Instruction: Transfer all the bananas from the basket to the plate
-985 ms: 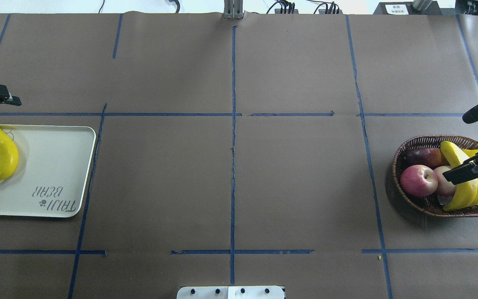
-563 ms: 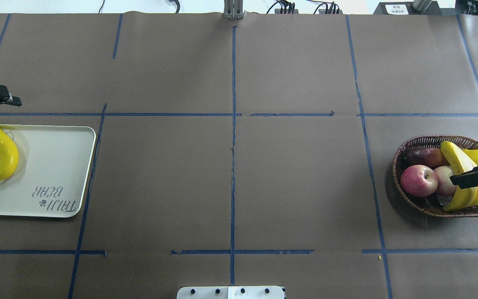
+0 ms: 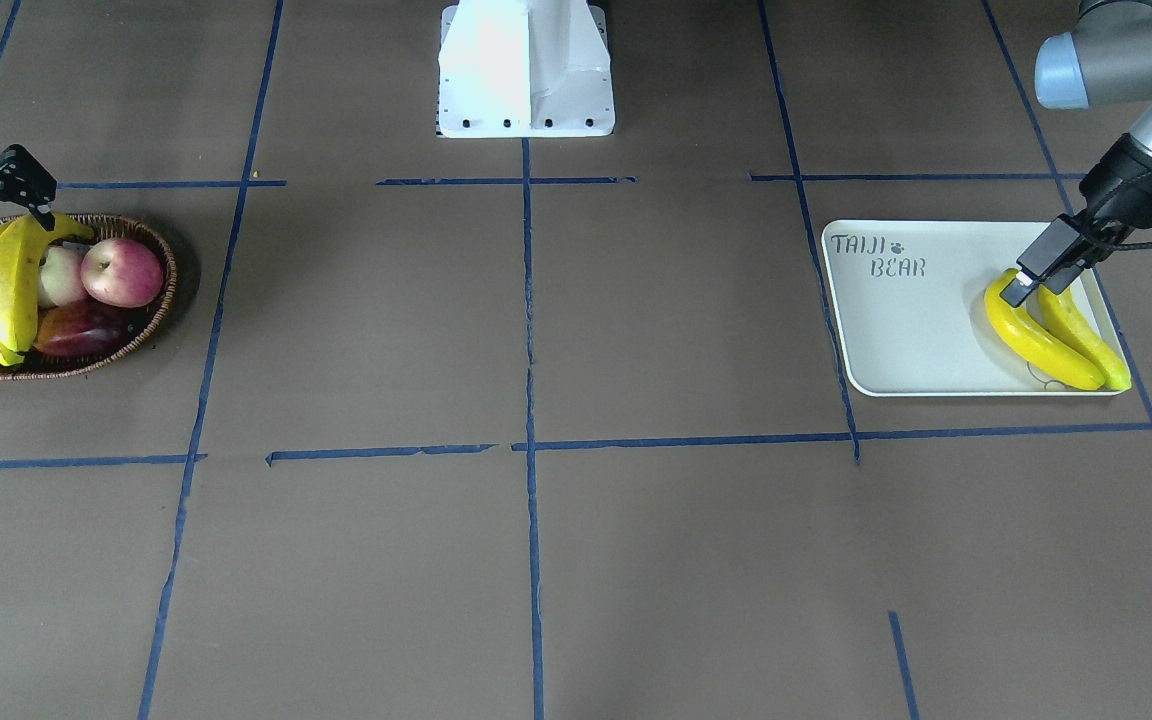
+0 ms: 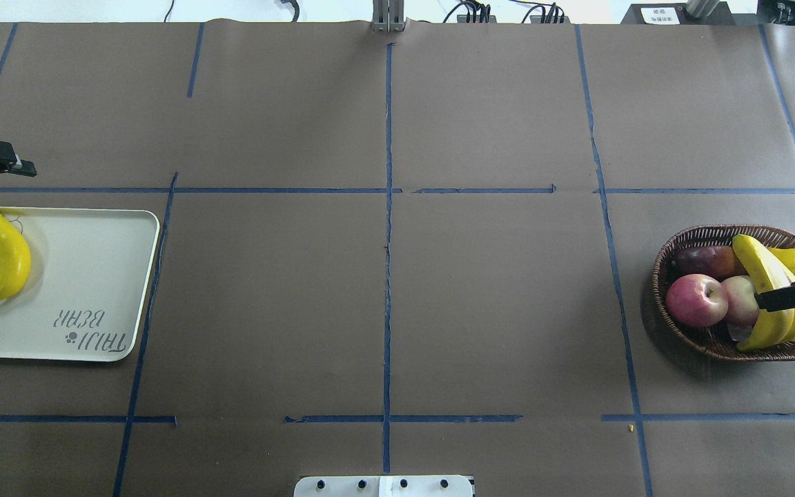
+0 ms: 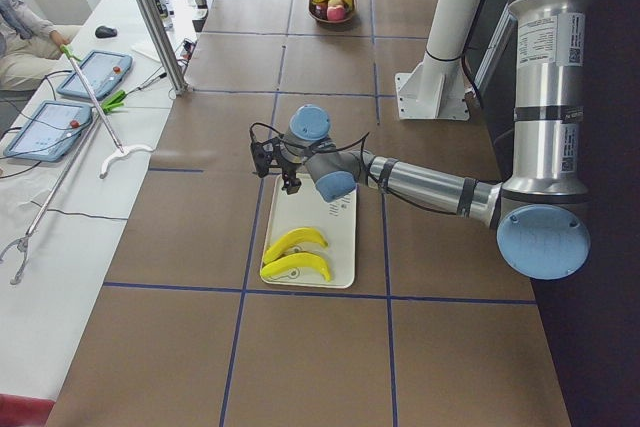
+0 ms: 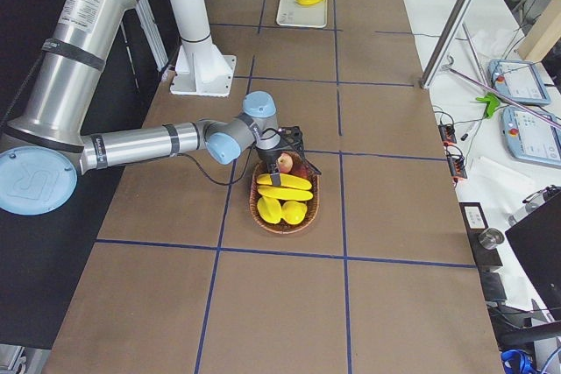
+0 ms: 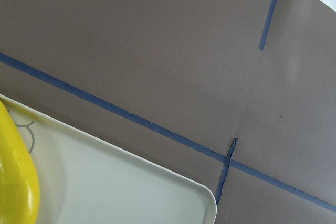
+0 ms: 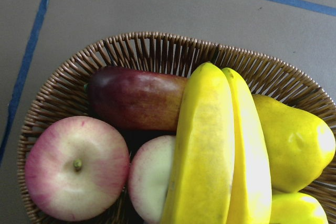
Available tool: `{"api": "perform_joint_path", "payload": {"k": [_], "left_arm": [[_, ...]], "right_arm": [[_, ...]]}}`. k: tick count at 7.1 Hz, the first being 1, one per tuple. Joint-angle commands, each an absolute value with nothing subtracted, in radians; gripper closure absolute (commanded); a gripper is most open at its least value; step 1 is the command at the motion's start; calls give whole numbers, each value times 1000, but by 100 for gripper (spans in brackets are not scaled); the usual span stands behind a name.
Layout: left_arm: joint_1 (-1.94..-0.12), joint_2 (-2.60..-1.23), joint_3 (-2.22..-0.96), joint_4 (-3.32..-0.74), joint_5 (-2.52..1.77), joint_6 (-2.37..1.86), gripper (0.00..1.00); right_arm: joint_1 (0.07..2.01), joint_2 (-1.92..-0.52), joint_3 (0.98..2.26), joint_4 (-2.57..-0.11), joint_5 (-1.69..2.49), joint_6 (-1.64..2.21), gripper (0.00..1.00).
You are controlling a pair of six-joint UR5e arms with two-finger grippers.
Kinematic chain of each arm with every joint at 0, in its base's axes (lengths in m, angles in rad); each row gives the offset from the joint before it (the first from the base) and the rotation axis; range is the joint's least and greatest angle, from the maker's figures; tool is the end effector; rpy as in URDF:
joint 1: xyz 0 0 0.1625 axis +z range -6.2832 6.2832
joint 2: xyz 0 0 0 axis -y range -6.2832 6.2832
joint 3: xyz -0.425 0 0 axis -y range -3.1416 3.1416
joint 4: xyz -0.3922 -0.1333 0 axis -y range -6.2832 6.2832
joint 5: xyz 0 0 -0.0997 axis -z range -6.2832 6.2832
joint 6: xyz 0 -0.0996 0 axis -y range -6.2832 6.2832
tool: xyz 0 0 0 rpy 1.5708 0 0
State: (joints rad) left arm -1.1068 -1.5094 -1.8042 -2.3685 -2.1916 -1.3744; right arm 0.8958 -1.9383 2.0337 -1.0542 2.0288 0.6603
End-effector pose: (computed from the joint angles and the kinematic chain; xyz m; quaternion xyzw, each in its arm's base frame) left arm 0.1490 -0.4661 0.4832 0.0543 0.5168 -0.2425 0.8193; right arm -0.1619 -0.3451 0.5376 0.0964 -0.3516 -0.0752 0.9281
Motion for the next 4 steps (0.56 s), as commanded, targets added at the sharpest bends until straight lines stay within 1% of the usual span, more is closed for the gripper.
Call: {"api": "perform_joint_path", "payload": {"k": [1,4], "left_arm": [[-1108,-1509,-1807,-2368,-2192,-1374,0],[-1106,-1502,-1810,-2370,-2192,-1374,0]], "right_arm": [[871,-1937,2011,-1055,2025,663,6],[842,-1936,2010,-1055,2014,666,15]]}}
